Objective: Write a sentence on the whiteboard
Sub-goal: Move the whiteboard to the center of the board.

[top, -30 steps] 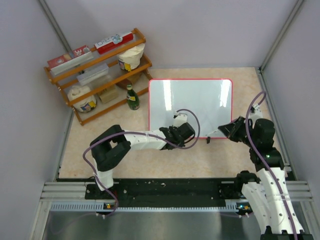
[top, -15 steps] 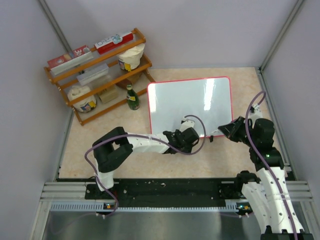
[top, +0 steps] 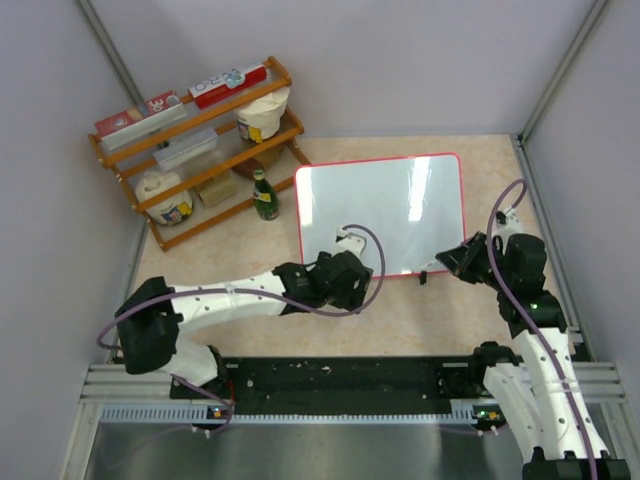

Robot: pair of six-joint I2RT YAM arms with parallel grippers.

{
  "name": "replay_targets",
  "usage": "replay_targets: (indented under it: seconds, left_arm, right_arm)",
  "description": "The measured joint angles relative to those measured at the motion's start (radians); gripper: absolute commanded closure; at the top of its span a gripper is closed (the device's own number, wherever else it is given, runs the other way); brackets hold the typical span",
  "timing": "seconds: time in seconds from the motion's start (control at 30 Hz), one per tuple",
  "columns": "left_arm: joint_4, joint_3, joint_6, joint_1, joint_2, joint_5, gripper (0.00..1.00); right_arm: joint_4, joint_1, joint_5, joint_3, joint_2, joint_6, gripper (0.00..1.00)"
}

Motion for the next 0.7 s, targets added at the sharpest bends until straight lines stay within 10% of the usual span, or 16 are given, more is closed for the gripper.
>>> replay_targets:
  seconds: [0.7]
  left_arm:
    - [0.337,-0.245,0.1,0.875,-0.268,0.755,0.1]
  right_arm:
    - [0.026,0.0,-0.03,0.025,0.014,-0.032,1.0]
